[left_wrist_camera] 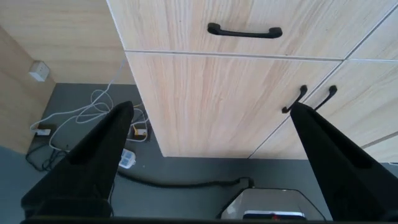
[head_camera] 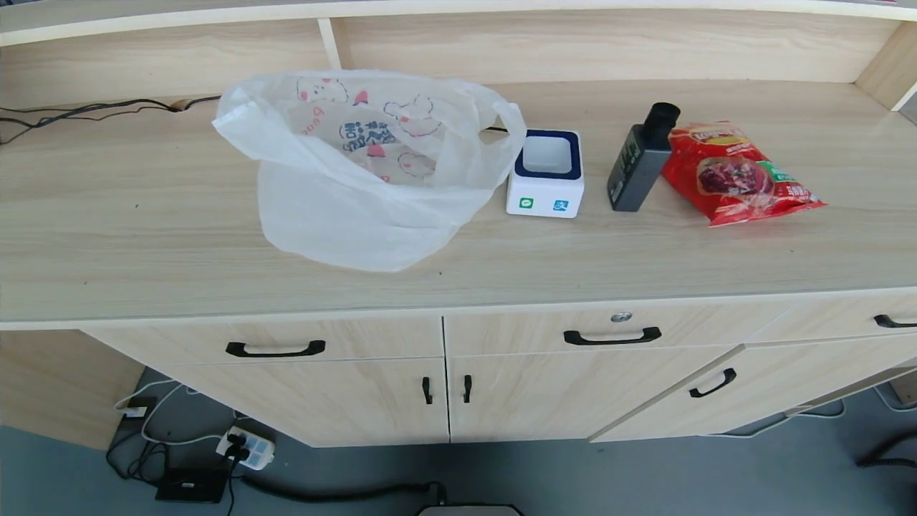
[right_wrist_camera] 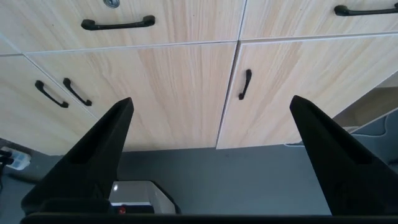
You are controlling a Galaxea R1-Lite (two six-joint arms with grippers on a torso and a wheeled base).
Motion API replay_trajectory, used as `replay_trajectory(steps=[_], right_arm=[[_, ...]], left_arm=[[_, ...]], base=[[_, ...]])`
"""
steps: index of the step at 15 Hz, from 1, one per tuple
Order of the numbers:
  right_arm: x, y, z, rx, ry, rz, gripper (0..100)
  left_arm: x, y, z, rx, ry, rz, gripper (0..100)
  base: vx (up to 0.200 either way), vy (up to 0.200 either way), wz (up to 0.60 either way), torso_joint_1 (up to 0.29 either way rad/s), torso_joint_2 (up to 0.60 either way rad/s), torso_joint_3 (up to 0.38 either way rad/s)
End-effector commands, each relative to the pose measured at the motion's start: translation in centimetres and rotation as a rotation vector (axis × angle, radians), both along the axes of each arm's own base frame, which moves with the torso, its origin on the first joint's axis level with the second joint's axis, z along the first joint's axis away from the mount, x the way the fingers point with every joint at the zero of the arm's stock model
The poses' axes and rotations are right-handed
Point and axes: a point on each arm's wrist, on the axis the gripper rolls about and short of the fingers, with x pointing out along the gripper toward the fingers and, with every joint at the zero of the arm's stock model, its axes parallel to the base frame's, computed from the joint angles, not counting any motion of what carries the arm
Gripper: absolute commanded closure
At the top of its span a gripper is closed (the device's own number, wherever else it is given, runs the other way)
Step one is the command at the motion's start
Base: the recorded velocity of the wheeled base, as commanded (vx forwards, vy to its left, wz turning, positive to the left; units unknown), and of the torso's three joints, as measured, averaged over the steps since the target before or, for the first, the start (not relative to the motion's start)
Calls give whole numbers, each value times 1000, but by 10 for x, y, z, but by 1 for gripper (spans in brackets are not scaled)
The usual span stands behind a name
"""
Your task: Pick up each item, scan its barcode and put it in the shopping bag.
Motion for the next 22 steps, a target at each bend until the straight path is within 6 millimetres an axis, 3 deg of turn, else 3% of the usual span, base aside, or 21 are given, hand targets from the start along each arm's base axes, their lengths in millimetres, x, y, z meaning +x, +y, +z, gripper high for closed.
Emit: replay_trajectory(steps=[1, 10, 13, 14, 15, 16, 17, 18, 20, 21, 22], right_arm=[[0, 0, 0, 0, 0, 0, 0], [0, 0, 0, -3, 0, 0, 0], [-1, 1, 5, -51, -31, 56, 0], [-8, 4, 55, -69, -123, 216, 0], [0, 5, 91, -69, -120, 245, 0], [13, 5, 128, -62, -135, 256, 0], [27, 6, 144, -55, -118, 263, 0], [85, 9, 168, -48, -88, 302, 0], [171, 21, 172, -41, -178, 339, 0], [202, 28, 167, -28, -261, 360, 0], [222, 33, 157, -20, -306, 363, 0]], left_arm=[[0, 0, 0, -1, 1, 0, 0], [0, 0, 0, -1, -1, 0, 0], [0, 0, 0, 0, 1, 0, 0], [0, 0, 0, -1, -1, 0, 0], [0, 0, 0, 0, -1, 0, 0], [0, 0, 0, 0, -1, 0, 0], [0, 0, 0, 0, -1, 0, 0], [0, 0, 0, 0, -1, 0, 0], [0, 0, 0, 2, -1, 0, 0], [0, 0, 0, 3, -1, 0, 0], [0, 0, 0, 3, 1, 0, 0]], base=[[0, 200, 0, -12, 2, -2], [200, 0, 0, 2, 0, 2], [0, 0, 0, 0, 0, 0], [0, 0, 0, 0, 0, 0], [0, 0, 0, 0, 0, 0], [0, 0, 0, 0, 0, 0], [0, 0, 0, 0, 0, 0], [0, 0, 0, 0, 0, 0], [0, 0, 0, 0, 0, 0], [0, 0, 0, 0, 0, 0], [0, 0, 0, 0, 0, 0]])
